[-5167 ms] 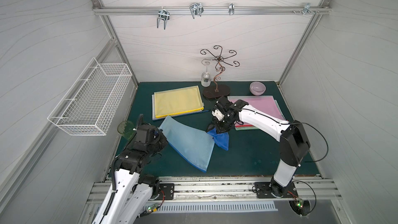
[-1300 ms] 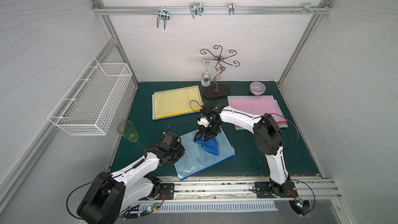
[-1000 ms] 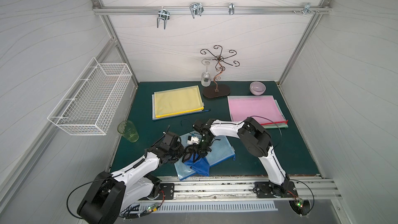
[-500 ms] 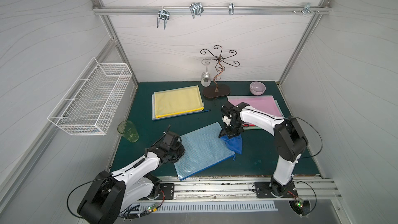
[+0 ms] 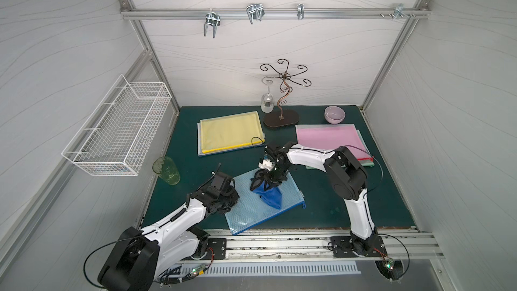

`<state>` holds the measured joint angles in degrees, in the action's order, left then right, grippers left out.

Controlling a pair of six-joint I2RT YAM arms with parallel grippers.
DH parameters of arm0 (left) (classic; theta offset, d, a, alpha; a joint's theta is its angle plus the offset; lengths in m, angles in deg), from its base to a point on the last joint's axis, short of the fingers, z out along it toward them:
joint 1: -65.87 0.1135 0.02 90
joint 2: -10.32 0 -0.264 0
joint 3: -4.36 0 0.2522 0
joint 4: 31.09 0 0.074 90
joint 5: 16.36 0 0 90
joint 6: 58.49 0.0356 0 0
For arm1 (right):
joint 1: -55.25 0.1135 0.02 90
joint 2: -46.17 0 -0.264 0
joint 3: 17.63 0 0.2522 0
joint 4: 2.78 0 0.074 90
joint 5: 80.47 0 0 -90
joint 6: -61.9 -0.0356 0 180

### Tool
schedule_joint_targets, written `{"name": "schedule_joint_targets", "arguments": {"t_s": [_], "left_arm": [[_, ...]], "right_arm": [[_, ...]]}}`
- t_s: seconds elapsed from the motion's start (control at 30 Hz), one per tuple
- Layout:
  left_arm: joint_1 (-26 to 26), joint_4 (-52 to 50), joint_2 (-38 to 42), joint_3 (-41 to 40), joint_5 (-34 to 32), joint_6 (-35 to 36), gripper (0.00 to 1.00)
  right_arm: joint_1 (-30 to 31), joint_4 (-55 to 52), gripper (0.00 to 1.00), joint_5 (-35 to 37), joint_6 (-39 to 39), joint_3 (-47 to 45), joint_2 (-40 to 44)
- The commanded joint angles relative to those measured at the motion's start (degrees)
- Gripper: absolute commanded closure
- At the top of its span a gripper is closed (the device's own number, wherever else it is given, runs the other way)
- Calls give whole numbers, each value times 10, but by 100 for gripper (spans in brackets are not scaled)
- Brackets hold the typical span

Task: Wipe the document bag
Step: Wipe the dirt from the document bag, then place the cleaning item at the center of the board.

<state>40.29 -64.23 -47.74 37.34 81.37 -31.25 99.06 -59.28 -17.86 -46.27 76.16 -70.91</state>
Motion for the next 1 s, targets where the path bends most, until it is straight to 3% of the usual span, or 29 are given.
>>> {"name": "schedule_joint_targets", "arguments": {"t_s": [0.0,0.3,0.43,0.53,0.63,0.8,0.9,0.97], "left_arm": [[7,-71,-5,-2,-26,14,100],[17,-46,-38,18,-15,38,100],[18,-36,-53,29,-5,50,100],[18,-34,-58,40,-4,61,100],[18,-37,-58,51,-1,71,100],[18,-39,-52,67,1,81,100],[18,-41,-47,74,1,84,100],[18,-41,-43,76,2,84,100]], "right_arm": [[-61,-58,100,95,-31,-66,107],[-183,-123,100,237,-224,-313,406],[-234,-103,100,252,-223,-355,427],[-280,-58,100,195,-191,-369,400],[-290,-55,72,175,-178,-361,395],[-289,-101,13,167,-179,-368,455],[-283,-135,1,166,-187,-368,509],[-277,-158,1,179,-191,-360,537]]}}
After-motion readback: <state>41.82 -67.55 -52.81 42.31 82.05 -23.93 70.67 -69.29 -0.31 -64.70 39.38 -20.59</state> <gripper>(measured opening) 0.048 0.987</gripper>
